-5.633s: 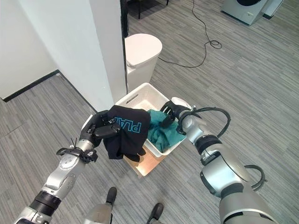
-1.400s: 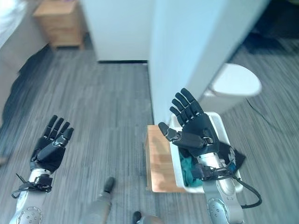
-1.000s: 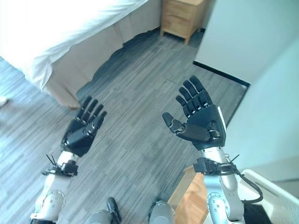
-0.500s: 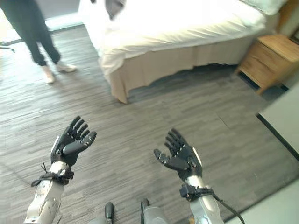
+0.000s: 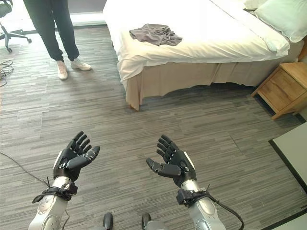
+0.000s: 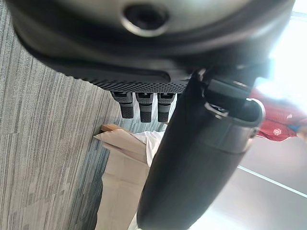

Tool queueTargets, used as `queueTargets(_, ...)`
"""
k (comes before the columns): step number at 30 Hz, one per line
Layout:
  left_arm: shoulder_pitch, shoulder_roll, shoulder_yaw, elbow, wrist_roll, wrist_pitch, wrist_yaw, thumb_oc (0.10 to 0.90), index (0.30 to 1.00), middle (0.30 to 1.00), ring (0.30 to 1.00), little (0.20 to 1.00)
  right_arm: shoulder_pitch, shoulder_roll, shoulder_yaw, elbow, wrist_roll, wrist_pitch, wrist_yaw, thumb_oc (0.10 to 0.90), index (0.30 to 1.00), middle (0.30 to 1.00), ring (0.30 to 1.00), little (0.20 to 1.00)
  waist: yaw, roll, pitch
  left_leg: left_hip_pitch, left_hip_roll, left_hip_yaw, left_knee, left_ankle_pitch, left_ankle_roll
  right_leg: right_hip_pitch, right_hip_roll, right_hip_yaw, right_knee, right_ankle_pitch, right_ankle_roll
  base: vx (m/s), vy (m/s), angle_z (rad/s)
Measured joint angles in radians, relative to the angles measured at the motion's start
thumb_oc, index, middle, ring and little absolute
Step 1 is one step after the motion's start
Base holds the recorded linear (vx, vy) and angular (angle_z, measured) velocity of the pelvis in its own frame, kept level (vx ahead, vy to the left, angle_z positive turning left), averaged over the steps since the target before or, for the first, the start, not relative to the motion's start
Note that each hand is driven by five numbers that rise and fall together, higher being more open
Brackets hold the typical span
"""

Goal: Pick up bed clothes into laundry basket.

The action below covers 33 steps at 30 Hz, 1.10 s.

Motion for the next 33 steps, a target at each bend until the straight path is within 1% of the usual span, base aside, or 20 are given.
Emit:
queueTargets(4, -0.036, 0.007, -0.021, 0.008, 0.0, 0.0, 0.017, 0.8, 0.9, 0.9, 0.9, 0.9, -0.073, 0.01, 0.012, 0.001, 0.0, -0.003, -0.023, 0.8, 0.9, 0.9, 0.9, 0.9, 0.003, 0.008, 0.01, -0.017, -0.011, 0.004, 0.032, -0.019, 0.028, -0.045, -0.015, -0.001, 0.084, -0.021, 0.033, -0.03, 0.211, -0.04)
queueTargets(8, -0.107, 0.019, -0.069, 0.018, 0.004, -0.008, 0.064, 0.8, 0.9, 0.9, 0.9, 0.9, -0.118, 0.018, 0.071, 0.001, -0.004, -0.023, -0.043, 0.8, 0.9, 0.9, 0.9, 0.9, -0.012, 0.031, 0.082, 0.029, -0.062, 0.025, 0.089, -0.097, 0.087, -0.251, -0.093, 0.029, 0.542, -0.044, 0.108, 0.32, 0.045, -0.17)
queueTargets(10, -0.132, 0.027, -0.068, 0.006, 0.006, -0.024, 0.072, 0.8, 0.9, 0.9, 0.9, 0.9, -0.116, 0.013, 0.089, -0.001, -0.006, -0.023, -0.045, 0.8, 0.9, 0.9, 0.9, 0.9, -0.025, 0.02, 0.099, 0.025, -0.073, 0.026, 0.089, -0.11, 0.09, -0.308, -0.156, 0.009, 0.459, -0.041, 0.116, 0.61, -0.156, 0.02)
queueTargets(12, -0.157, 0.039, -0.058, 0.008, 0.005, -0.046, 0.074, 0.8, 0.9, 0.9, 0.9, 0.9, -0.103, 0.014, 0.09, 0.0, -0.003, -0.027, -0.044, 0.8, 0.9, 0.9, 0.9, 0.9, -0.062, 0.015, 0.11, 0.003, -0.073, -0.005, 0.085, -0.112, 0.089, -0.343, -0.194, 0.027, 0.249, -0.037, 0.123, 0.64, -0.166, 0.33)
queueTargets(14, -0.204, 0.047, -0.063, 0.039, 0.005, -0.054, 0.088, 0.8, 0.9, 0.9, 0.9, 0.9, -0.086, 0.021, 0.086, 0.014, -0.001, -0.026, -0.047, 0.8, 0.9, 0.9, 0.9, 0.9, -0.092, 0.012, 0.12, -0.001, -0.061, -0.034, 0.083, -0.12, 0.076, -0.339, -0.216, 0.041, 0.061, -0.001, 0.174, 0.54, -0.237, 0.48)
queueTargets(16, -0.205, 0.046, -0.074, 0.053, 0.003, -0.057, 0.092, 0.8, 0.9, 0.9, 0.9, 0.9, -0.061, 0.021, 0.081, 0.016, 0.0, -0.025, -0.048, 0.8, 0.9, 0.9, 0.9, 0.9, -0.099, 0.004, 0.118, 0.036, -0.04, -0.042, 0.075, -0.128, 0.064, -0.307, -0.216, 0.009, 0.008, 0.038, 0.158, 0.54, -0.281, 0.31)
queueTargets(18, -0.178, 0.031, -0.076, 0.054, 0.002, -0.057, 0.092, 0.8, 0.9, 0.9, 0.9, 0.9, -0.047, 0.02, 0.081, 0.036, 0.011, -0.025, -0.045, 0.8, 0.9, 0.9, 0.9, 0.9, -0.115, -0.004, 0.105, 0.115, 0.011, -0.06, 0.049, -0.16, -0.001, -0.246, -0.179, -0.002, 0.063, 0.051, 0.102, 0.54, -0.349, 0.37)
queueTargets(19, -0.165, 0.03, -0.084, 0.051, 0.002, -0.057, 0.089, 0.8, 0.9, 0.9, 0.9, 0.9, -0.036, 0.022, 0.074, 0.046, 0.014, -0.025, -0.049, 0.8, 0.9, 0.9, 0.9, 0.9, -0.123, -0.003, 0.082, 0.126, 0.041, -0.08, 0.062, -0.171, -0.006, -0.239, -0.15, -0.012, 0.082, 0.096, 0.09, 0.48, -0.507, 0.42)
queueTargets(20, -0.175, 0.019, -0.081, 0.051, -0.001, -0.059, 0.082, 0.8, 0.9, 0.9, 0.9, 0.9, -0.048, 0.015, 0.061, 0.055, 0.03, -0.028, -0.05, 0.8, 0.9, 0.9, 0.9, 0.9, -0.117, -0.003, 0.083, 0.032, 0.067, -0.07, 0.283, -0.199, -0.056, -0.23, -0.109, -0.024, 0.096, 0.124, 0.059, 0.5, -0.581, 0.07)
queueTargets(21, -0.177, -0.002, -0.078, 0.054, -0.032, -0.059, 0.081, 0.8, 0.9, 0.9, 0.9, 0.9, -0.076, -0.008, 0.057, 0.092, 0.061, -0.025, -0.05, 0.8, 0.9, 0.9, 0.9, 0.9, -0.093, -0.013, 0.084, -0.072, 0.093, -0.076, 0.505, -0.165, -0.061, -0.196, -0.093, -0.05, 0.055, 0.101, 0.033, 0.36, -0.433, -0.32)
queueTargets(22, -0.172, -0.012, -0.076, 0.05, -0.052, -0.058, 0.084, 0.8, 0.9, 0.9, 0.9, 0.9, -0.072, -0.01, 0.05, 0.087, 0.071, -0.019, -0.053, 0.8, 0.9, 0.9, 0.9, 0.9, -0.07, -0.033, 0.079, -0.116, 0.101, -0.08, 0.606, -0.153, -0.05, -0.176, -0.096, -0.07, 0.025, 0.152, 0.018, 0.54, -0.448, -0.6)
queueTargets(23, -0.167, -0.019, -0.079, 0.072, -0.076, -0.056, 0.08, 0.8, 0.9, 0.9, 0.9, 0.9, -0.077, -0.041, 0.043, 0.085, 0.092, -0.027, -0.047, 0.8, 0.9, 0.9, 0.9, 0.9, -0.051, -0.033, 0.076, -0.146, 0.116, -0.094, 0.695, -0.041, -0.062, -0.139, -0.069, -0.094, 0.032, 0.135, -0.035, 0.5, -0.295, -0.33)
queueTargets(24, -0.15, -0.02, -0.081, 0.085, -0.081, -0.052, 0.081, 0.8, 0.9, 0.9, 0.9, 0.9, -0.07, -0.046, 0.03, 0.082, 0.097, -0.03, -0.053, 0.8, 0.9, 0.9, 0.9, 0.9, -0.057, -0.049, 0.07, -0.165, 0.116, -0.102, 0.774, -0.015, -0.076, -0.095, -0.054, -0.109, 0.031, 0.089, -0.071, 0.51, -0.294, 0.07)
queueTargets(25, -0.162, -0.029, -0.083, 0.088, -0.075, -0.042, 0.066, 0.8, 0.9, 0.9, 0.9, 0.9, -0.054, -0.045, -0.004, 0.071, 0.097, -0.034, -0.054, 0.8, 0.9, 0.9, 0.9, 0.9, -0.052, -0.05, 0.072, -0.227, 0.097, -0.082, 0.891, -0.033, -0.085, -0.07, -0.048, -0.103, 0.024, 0.075, -0.079, 0.55, -0.108, 0.1)
queueTargets(26, -0.167, -0.04, -0.079, 0.082, -0.076, -0.048, 0.06, 0.8, 0.9, 0.9, 0.9, 0.9, -0.058, -0.046, -0.02, 0.073, 0.096, -0.032, -0.07, 0.8, 0.9, 0.9, 0.9, 0.9, -0.033, -0.077, 0.08, -0.246, 0.075, -0.02, 0.921, -0.056, -0.058, -0.049, -0.058, -0.096, 0.01, 0.105, -0.085, 0.59, -0.037, -0.04)
queueTargets(27, -0.156, -0.039, -0.075, 0.076, -0.077, -0.052, 0.063, 0.8, 0.9, 0.9, 0.9, 0.9, -0.071, -0.052, -0.019, 0.075, 0.096, -0.032, -0.075, 0.8, 0.9, 0.9, 0.9, 0.9, -0.015, -0.078, 0.083, -0.268, 0.063, 0.001, 0.904, -0.067, -0.054, -0.034, -0.05, -0.088, 0.004, 0.092, -0.08, 0.82, 0.022, -0.38)
queueTargets(28, -0.143, -0.042, -0.058, 0.086, -0.085, -0.051, 0.069, 0.8, 0.9, 0.9, 0.9, 0.9, -0.087, -0.061, -0.025, 0.077, 0.095, -0.033, -0.081, 0.8, 0.9, 0.9, 0.9, 0.9, 0.014, -0.085, 0.082, -0.268, 0.057, 0.095, 0.736, -0.106, -0.021, 0.031, -0.029, -0.058, -0.063, 0.085, -0.087, 0.71, 0.141, -0.42)
queueTargets(30, -0.132, -0.041, -0.028, 0.095, -0.088, -0.051, 0.076, 0.8, 0.9, 0.9, 0.9, 0.9, -0.119, -0.069, 0.001, 0.077, 0.089, -0.034, -0.084, 0.8, 0.9, 0.9, 0.9, 0.9, 0.057, -0.061, 0.08, -0.274, 0.066, 0.143, 0.445, -0.096, -0.024, 0.118, 0.023, -0.034, -0.144, 0.072, -0.071, 0.71, 0.173, -0.48)
queueTargets(32, -0.122, -0.032, -0.012, 0.104, -0.087, -0.054, 0.091, 0.8, 0.9, 0.9, 0.9, 0.9, -0.148, -0.068, 0.044, 0.082, 0.067, -0.035, -0.088, 0.8, 0.9, 0.9, 0.9, 0.9, 0.11, -0.028, 0.076, -0.277, 0.07, 0.094, 0.169, -0.033, -0.04, 0.217, 0.066, 0.015, -0.215, 0.054, -0.06, 0.57, 0.118, -0.64)
queueTargets(33, -0.122, -0.034, -0.006, 0.116, -0.084, -0.055, 0.089, 0.8, 0.9, 0.9, 0.9, 0.9, -0.154, -0.064, 0.055, 0.088, 0.058, -0.036, -0.088, 0.8, 0.9, 0.9, 0.9, 0.9, 0.122, -0.022, 0.073, -0.275, 0.065, 0.062, 0.093, -0.01, -0.043, 0.238, 0.068, 0.024, -0.218, 0.041, -0.067, 0.48, 0.091, -0.72)
